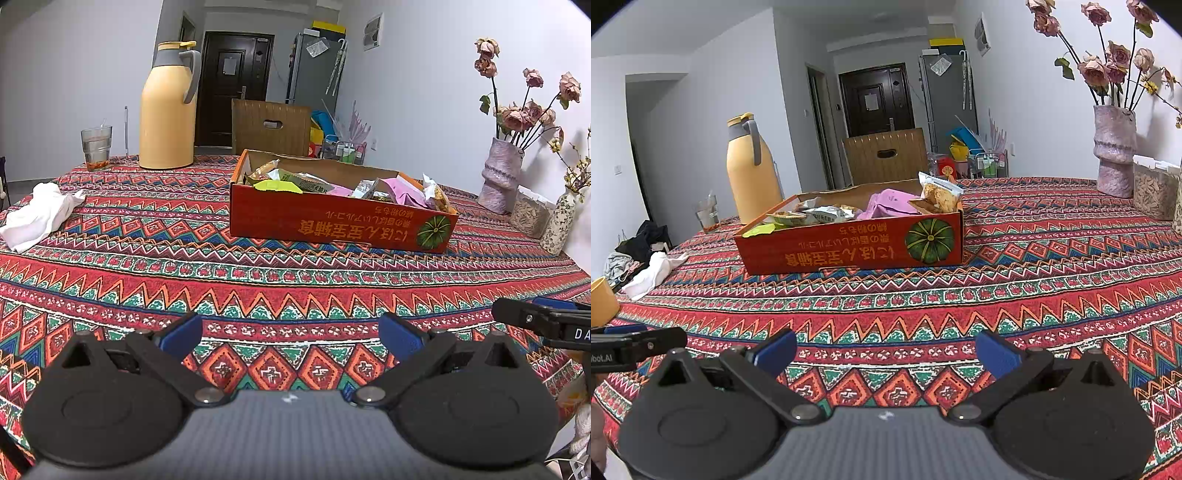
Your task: Organize snacks
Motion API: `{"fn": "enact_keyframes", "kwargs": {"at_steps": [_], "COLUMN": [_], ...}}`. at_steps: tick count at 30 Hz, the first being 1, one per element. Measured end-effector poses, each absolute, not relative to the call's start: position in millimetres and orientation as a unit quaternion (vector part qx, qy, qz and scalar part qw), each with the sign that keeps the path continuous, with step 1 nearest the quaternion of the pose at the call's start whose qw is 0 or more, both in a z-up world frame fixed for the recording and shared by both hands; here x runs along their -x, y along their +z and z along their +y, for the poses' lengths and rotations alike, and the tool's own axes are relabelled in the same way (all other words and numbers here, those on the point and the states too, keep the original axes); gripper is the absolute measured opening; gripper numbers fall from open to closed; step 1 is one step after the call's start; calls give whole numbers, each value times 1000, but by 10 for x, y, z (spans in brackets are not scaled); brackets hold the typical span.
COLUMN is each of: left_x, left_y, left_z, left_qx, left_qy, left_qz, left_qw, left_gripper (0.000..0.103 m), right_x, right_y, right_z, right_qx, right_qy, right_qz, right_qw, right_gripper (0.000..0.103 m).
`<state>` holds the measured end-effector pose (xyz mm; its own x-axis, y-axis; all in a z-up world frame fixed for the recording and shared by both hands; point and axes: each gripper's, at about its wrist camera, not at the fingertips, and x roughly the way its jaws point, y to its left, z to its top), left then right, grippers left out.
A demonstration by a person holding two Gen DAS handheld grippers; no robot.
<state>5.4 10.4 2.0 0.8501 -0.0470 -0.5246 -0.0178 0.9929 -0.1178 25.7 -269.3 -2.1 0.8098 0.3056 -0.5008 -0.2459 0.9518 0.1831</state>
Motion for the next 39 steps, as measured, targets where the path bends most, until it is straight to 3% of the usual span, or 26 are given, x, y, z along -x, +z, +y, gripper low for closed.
{"fn": "enact_keyframes", "kwargs": {"at_steps": [39], "left_x": [-74], "left_y": [30], "left_z": [165], "left_qx": [74], "left_qy": [-12], "left_qz": [270], "left_qw": [960], "left_gripper": [103], "right_x": [-261], "right_y": [-39], "right_z": [-2688], "right_qx": [-53], "right_qy": [146], "right_qz": [276], "right_qw": [949], "right_gripper": [103]}}
